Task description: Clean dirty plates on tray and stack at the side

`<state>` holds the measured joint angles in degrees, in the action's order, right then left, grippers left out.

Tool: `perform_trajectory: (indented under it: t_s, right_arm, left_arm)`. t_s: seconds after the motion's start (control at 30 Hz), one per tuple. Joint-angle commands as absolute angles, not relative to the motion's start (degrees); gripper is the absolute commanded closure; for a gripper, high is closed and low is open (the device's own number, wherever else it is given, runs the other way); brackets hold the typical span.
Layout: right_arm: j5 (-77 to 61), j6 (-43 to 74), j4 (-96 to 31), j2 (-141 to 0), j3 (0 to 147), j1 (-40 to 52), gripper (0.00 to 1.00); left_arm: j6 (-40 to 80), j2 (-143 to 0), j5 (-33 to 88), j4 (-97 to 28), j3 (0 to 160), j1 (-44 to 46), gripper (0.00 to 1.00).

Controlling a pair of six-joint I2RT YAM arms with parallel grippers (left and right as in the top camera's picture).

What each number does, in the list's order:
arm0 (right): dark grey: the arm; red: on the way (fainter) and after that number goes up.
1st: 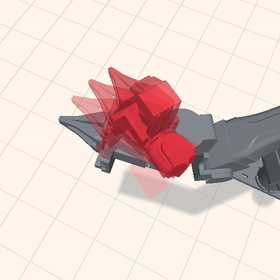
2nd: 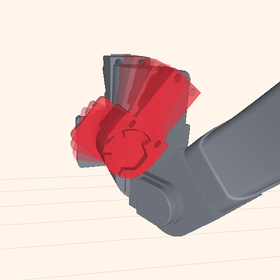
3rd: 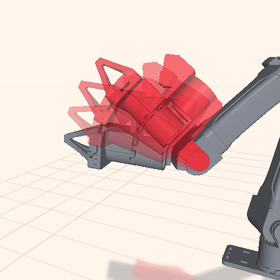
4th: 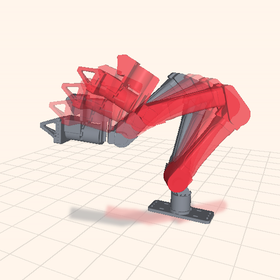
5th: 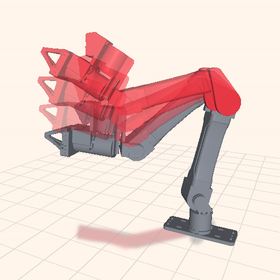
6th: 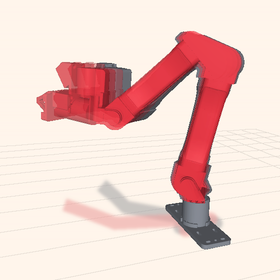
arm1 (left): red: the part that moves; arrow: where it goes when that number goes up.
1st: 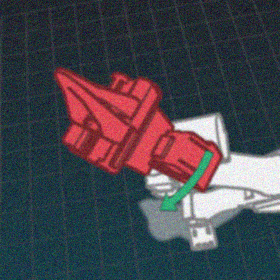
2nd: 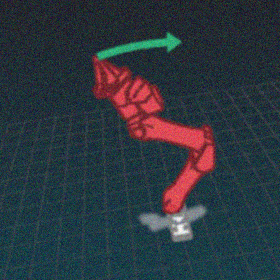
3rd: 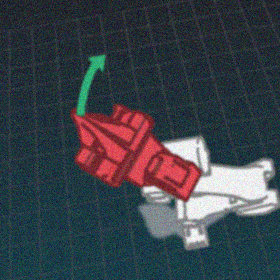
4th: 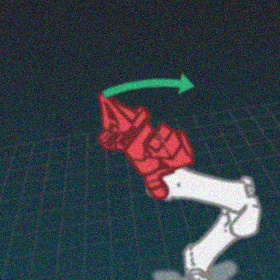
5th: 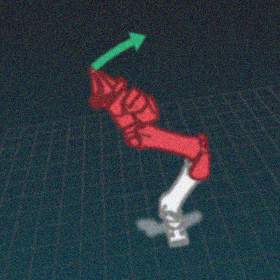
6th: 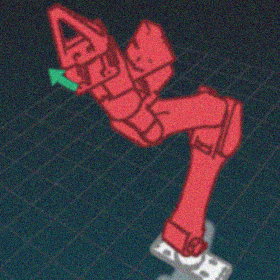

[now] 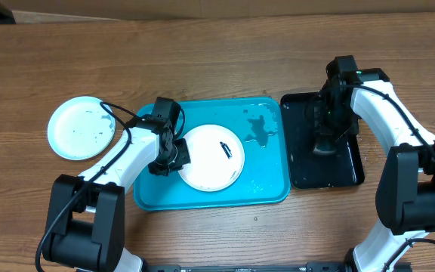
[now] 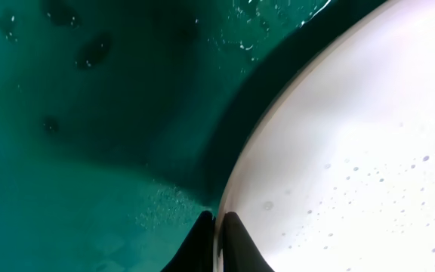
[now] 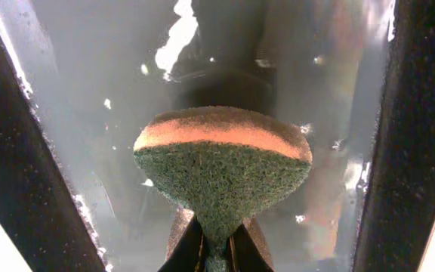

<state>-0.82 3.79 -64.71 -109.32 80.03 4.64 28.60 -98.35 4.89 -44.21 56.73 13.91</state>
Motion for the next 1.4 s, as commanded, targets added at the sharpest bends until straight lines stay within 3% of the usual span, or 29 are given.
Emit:
perform_trajectory:
  t_s: [0.0, 0.57, 1.1, 1.37]
  right_arm:
    - [-0.5, 2.4, -64.2, -107.7, 80.0, 4.8, 0.96]
    - [-0.3, 2.3, -76.7, -107.7, 92.3, 4.8, 0.96]
    - [-0.4, 4.2, -73.6, -107.5, 88.4, 4.9, 0.96]
    - [-10.9, 4.1, -80.2, -107.5, 98.2, 6.9, 0.96]
  left_arm:
    - [28.8, -97.2, 4.4, -43.5, 57.1, 14.3, 0.93]
    - [28.8, -97.4, 5.6, -41.9, 56.4, 14.4, 0.96]
    - [30.3, -97.4, 5.6, -40.4, 56.4, 16.3, 0.96]
    - [30.5, -98.8, 5.6, -39.7, 56.4, 16.3, 0.96]
